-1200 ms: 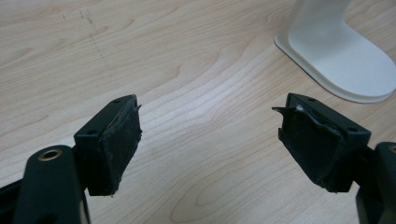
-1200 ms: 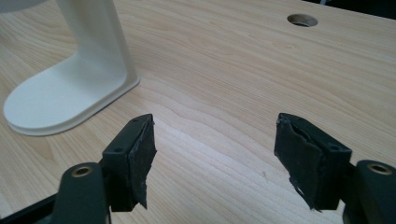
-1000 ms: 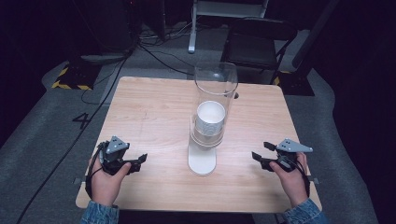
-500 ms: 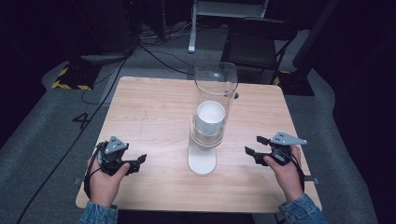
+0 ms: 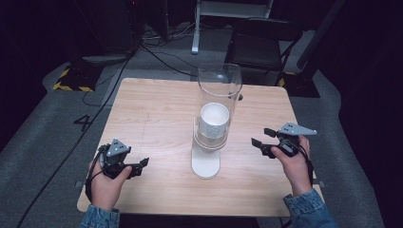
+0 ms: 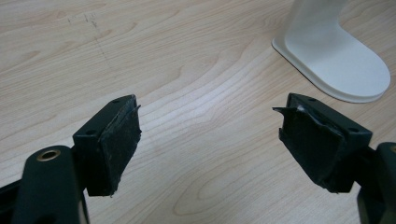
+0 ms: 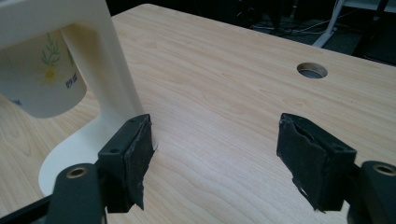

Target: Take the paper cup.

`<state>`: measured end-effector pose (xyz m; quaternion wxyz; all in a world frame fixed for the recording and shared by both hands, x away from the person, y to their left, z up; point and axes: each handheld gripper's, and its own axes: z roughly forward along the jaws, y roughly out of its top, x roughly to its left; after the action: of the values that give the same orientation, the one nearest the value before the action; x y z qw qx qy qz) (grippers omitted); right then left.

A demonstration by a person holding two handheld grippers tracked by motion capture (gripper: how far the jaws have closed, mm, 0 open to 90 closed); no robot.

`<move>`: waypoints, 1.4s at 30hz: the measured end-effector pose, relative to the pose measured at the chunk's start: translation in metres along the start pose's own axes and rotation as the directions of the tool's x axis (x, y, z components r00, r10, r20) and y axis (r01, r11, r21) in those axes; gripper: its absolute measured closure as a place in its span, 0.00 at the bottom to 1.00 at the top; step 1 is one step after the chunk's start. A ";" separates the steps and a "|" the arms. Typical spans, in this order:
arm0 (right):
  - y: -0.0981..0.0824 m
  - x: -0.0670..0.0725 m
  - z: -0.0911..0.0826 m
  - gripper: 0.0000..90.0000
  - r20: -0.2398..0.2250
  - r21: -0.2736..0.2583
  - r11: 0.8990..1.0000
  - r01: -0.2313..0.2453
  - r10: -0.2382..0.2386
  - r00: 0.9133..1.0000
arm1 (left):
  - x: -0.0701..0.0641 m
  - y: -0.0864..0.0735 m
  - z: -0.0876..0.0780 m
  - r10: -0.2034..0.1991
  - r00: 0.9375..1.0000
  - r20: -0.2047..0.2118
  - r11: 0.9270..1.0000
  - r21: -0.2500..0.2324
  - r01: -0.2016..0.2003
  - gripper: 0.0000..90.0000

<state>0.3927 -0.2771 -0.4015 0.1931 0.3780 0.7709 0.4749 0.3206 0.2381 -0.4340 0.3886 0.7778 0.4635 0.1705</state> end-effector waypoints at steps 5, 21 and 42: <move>0.004 -0.004 0.003 0.30 0.017 0.020 1.000 0.001 -0.001 1.000 | 0.000 -0.001 0.001 0.003 1.000 -0.001 1.000 0.003 -0.003 0.22; 0.011 0.006 0.025 0.20 -0.061 -0.045 0.999 0.018 -0.020 0.998 | 0.000 -0.005 0.008 0.010 1.000 0.012 0.999 0.036 -0.010 0.22; 0.010 0.069 0.058 0.24 -0.282 -0.042 0.995 0.085 -0.094 0.955 | -0.003 -0.008 0.011 0.018 1.000 0.025 0.999 0.029 -0.019 0.20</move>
<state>0.3907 -0.1874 -0.4163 0.1076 0.2680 0.7998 0.5263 0.3208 0.2328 -0.4466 0.3812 0.7898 0.4539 0.1579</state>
